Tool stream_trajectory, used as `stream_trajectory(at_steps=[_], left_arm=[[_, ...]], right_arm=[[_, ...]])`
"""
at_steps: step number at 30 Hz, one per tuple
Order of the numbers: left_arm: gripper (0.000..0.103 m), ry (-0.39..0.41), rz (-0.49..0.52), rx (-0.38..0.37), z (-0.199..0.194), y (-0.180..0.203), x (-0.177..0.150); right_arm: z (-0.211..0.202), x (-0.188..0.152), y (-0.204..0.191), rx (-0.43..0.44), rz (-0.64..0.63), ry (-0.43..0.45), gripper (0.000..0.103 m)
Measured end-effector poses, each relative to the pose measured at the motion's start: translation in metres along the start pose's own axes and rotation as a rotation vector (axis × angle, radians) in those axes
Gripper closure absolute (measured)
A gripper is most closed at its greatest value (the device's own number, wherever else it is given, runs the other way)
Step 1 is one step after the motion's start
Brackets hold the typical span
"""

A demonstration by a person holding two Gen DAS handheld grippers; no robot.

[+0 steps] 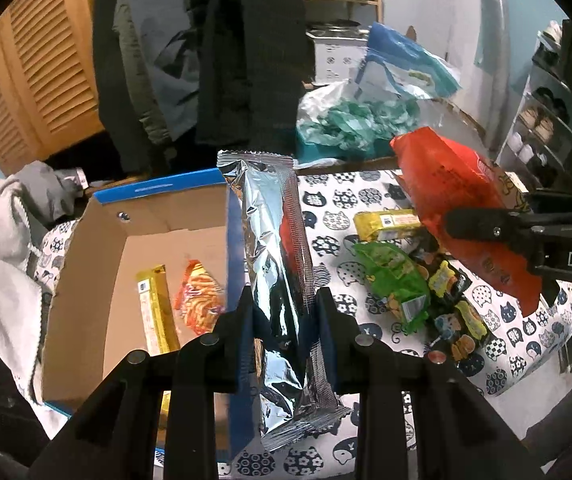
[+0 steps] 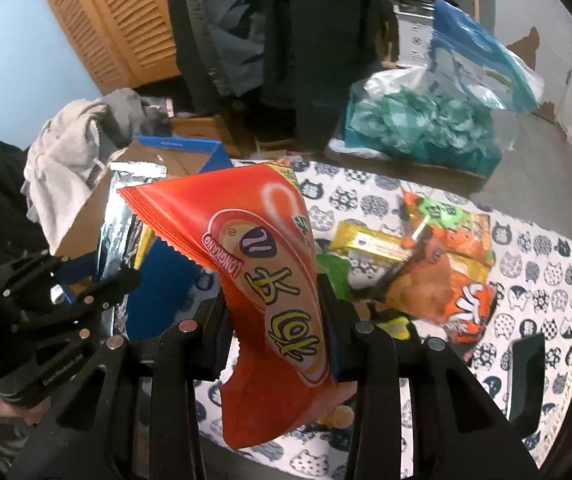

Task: Organize snacks
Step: 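Carry the silver packet in the left tool and red-orange bag in the right tool over the box, then open both tools to drop the silver packet and red-orange bag into the box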

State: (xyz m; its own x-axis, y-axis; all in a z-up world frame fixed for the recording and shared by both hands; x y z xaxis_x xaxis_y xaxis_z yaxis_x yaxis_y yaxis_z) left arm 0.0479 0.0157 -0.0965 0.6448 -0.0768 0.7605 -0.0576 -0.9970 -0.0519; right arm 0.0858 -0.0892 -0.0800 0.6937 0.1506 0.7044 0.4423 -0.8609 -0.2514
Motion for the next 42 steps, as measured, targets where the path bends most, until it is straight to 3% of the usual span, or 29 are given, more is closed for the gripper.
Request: stream_trajectory(at_steps=[26, 38, 42], left_arm=[[0.074, 0.003, -0.188, 0.137, -0.009, -0.122, -0.019], [0.074, -0.029, -0.241, 0.213, -0.005, -0.163, -0.032], [0.074, -0.044, -0.266, 0.208, -0.002, -0.169, -0.034]], right_arm=[[0.061, 0.035, -0.112, 0.121, -0.068, -0.017, 0.067], [0.104, 0.027, -0.163, 0.144, -0.096, -0.092, 0.066], [0.114, 0.023, -0.174, 0.149, -0.105, -0.105, 0.066]])
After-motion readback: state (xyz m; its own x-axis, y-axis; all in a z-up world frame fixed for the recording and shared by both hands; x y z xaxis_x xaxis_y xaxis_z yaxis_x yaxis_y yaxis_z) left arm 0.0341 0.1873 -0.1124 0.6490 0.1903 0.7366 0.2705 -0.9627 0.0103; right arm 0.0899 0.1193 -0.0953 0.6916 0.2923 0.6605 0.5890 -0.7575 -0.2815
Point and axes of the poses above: each gripper's, at about its wrist camera, not at the fingertips, and z roughly the way its jaws point, y to its right, x to its top, the point moved 8 cm from there along z, roughly the way its jaws point, and after that the axes turned 13 degrees about y, right-handed, at the moved point
